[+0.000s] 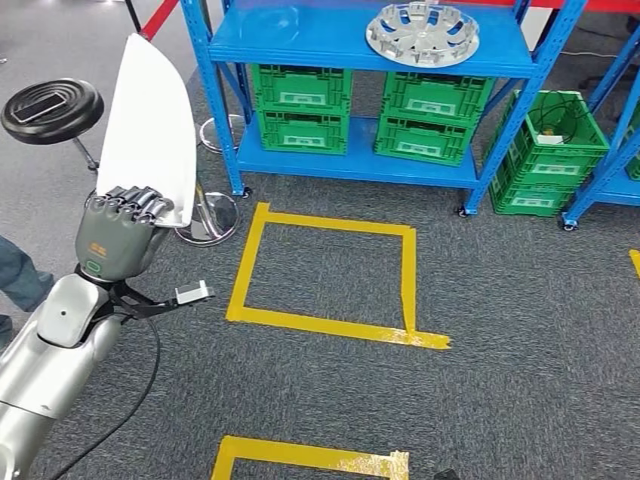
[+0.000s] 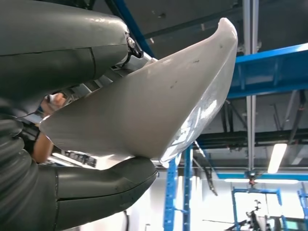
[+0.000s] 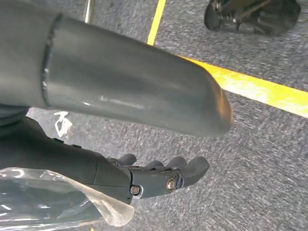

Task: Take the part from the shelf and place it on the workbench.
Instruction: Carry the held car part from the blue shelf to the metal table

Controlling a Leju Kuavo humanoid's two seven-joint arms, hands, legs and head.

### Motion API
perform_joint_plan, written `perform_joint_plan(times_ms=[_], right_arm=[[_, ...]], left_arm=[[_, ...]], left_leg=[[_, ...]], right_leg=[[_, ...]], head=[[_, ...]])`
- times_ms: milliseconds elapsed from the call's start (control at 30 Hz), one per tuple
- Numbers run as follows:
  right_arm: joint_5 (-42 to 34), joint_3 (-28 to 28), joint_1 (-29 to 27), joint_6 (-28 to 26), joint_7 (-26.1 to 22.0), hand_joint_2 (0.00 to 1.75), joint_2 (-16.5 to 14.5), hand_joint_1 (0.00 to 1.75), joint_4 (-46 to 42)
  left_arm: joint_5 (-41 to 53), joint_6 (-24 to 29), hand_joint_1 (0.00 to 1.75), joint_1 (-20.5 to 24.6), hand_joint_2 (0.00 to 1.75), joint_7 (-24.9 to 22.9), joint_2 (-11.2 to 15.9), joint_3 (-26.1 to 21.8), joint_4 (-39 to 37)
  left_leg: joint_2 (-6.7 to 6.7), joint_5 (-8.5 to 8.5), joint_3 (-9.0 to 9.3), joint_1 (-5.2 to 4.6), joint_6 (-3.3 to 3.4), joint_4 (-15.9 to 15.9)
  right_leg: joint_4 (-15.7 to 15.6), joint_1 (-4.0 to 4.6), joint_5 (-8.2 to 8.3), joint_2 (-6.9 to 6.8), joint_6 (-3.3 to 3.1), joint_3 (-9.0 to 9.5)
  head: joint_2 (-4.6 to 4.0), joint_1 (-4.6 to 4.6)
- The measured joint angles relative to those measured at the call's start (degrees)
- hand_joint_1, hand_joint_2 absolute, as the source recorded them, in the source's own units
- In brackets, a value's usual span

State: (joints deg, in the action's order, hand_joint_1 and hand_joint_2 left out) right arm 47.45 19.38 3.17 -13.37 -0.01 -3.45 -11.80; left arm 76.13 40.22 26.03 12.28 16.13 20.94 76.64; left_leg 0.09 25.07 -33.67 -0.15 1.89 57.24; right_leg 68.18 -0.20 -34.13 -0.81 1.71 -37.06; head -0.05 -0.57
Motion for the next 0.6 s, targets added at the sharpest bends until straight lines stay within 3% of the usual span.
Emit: perform_joint_plan(times_ms=[33, 67, 100, 167, 200, 233, 300, 367, 433, 500, 533, 567, 600], right_arm=[[0.08, -0.02, -0.08, 0.03, 0.01, 0.00, 0.03, 0.00, 0.00], [0.16, -0.02, -0.16, 0.03, 0.01, 0.00, 0.07, 0.00, 0.00], [0.25, -0.03, -0.21, 0.03, 0.01, 0.00, 0.12, 0.00, 0.00], [0.44, -0.04, -0.22, 0.03, 0.02, 0.00, 0.20, 0.00, 0.00], [0.54, -0.06, -0.21, 0.05, 0.05, 0.00, 0.21, 0.00, 0.01], [0.65, -0.08, -0.23, 0.06, 0.10, 0.00, 0.22, 0.00, 0.03], [0.81, -0.13, -0.28, 0.08, 0.24, 0.00, 0.21, 0.00, 0.06], [0.89, -0.15, -0.30, 0.07, 0.33, 0.00, 0.18, 0.00, 0.07], [0.86, -0.16, -0.25, 0.01, 0.42, 0.00, 0.15, 0.00, 0.06], [0.56, -0.16, -0.25, -0.01, 0.84, 0.00, 0.17, 0.00, 0.06], [0.27, -0.14, -0.29, 0.05, 1.27, 0.00, 0.19, 0.00, 0.07], [-0.06, -0.10, -0.33, 0.13, 1.83, 0.00, 0.20, 0.00, 0.07], [-0.43, -0.03, -0.36, 0.19, 2.49, 0.00, 0.21, 0.00, 0.07]], left_arm=[[0.01, 0.00, 1.75, -0.12, 1.75, 0.00, 0.00, 0.01, -0.01], [0.01, 0.00, 1.75, -0.28, 1.75, 0.00, 0.02, 0.01, -0.01], [0.03, 0.00, 1.75, -0.43, 1.75, 0.00, 0.08, 0.01, -0.01], [0.05, 0.00, 1.75, -0.58, 1.75, 0.00, 0.21, -0.02, 0.00], [0.06, 0.00, 1.75, -0.54, 1.75, 0.00, 0.26, -0.03, 0.01], [0.07, -0.01, 1.75, -0.46, 1.75, 0.00, 0.30, -0.04, 0.01], [0.08, 0.01, 1.75, -0.38, 1.75, 0.00, 0.38, -0.05, 0.01], [0.09, 0.03, 1.75, -0.52, 1.75, 0.00, 0.59, -0.11, 0.01], [0.09, 0.02, 1.75, -0.40, 1.75, -0.02, 0.87, -0.22, 0.01], [0.08, 0.02, 1.75, -0.11, 1.75, -0.05, 0.95, -0.26, 0.01], [0.05, 0.02, 1.75, -0.11, 1.75, -0.07, 0.92, -0.24, 0.01], [0.02, 0.01, 1.75, -0.16, 1.75, -0.08, 0.90, -0.22, -0.01], [-0.03, 0.01, 1.75, -0.21, 1.75, -0.11, 0.91, -0.20, -0.02]], left_leg=[[-0.56, -0.12, -0.20, -0.02, 0.06, 0.05], [-1.15, -0.21, -0.35, -0.03, 0.03, 0.10], [-1.77, -0.30, -0.44, -0.02, -0.04, 0.18], [-3.00, -0.36, -0.54, 0.04, -0.24, 0.43], [-3.60, -0.33, -0.74, -0.02, -0.44, 0.70], [-4.20, -0.37, -1.11, -0.04, -0.71, 1.06], [-5.42, -0.69, -2.00, 0.01, -1.47, 1.54], [-6.34, -0.96, -2.56, 0.22, -2.15, 1.74], [-4.75, 0.60, -3.66, 0.16, -2.71, 4.02], [-2.00, 4.15, -6.38, 0.24, -3.26, 10.47], [-1.32, 5.72, -7.86, 0.38, -3.48, 14.11], [-0.96, 6.53, -8.80, 0.48, -3.61, 16.66], [-0.80, 6.28, -8.77, 0.54, -3.63, 17.16]], right_leg=[[3.68, -0.05, -1.43, 0.40, 0.08, -1.64], [5.87, -0.07, -1.86, 0.58, 0.14, -2.62], [5.81, -0.08, -1.11, 0.70, 0.16, -2.57], [-0.28, -0.29, 2.84, 1.69, 0.13, 0.42], [-4.07, -0.55, 4.39, 3.27, 0.14, 2.31], [-7.00, -0.82, 5.24, 4.69, 0.11, 3.82], [-8.91, -1.02, 5.14, 6.24, -0.03, 4.81], [-9.04, -0.96, 5.32, 4.89, -0.48, 4.81], [-9.27, -1.09, 5.58, 3.35, -1.10, 4.91], [-9.33, -1.01, 5.62, 1.75, -1.49, 4.91], [-9.33, -0.92, 5.59, 0.89, -1.58, 4.88], [-9.32, -0.85, 5.57, 0.06, -1.62, 4.85], [-9.32, -0.80, 5.55, -0.76, -1.64, 4.84]], head=[[0.00, 0.01], [0.01, 0.02], [0.01, 0.01], [0.00, 0.01], [0.00, 0.01], [0.00, 0.05], [0.01, 0.08], [0.00, 0.08], [0.00, 0.49], [0.00, 0.91], [0.00, 0.95], [-0.01, 0.95], [-0.01, 0.97]])
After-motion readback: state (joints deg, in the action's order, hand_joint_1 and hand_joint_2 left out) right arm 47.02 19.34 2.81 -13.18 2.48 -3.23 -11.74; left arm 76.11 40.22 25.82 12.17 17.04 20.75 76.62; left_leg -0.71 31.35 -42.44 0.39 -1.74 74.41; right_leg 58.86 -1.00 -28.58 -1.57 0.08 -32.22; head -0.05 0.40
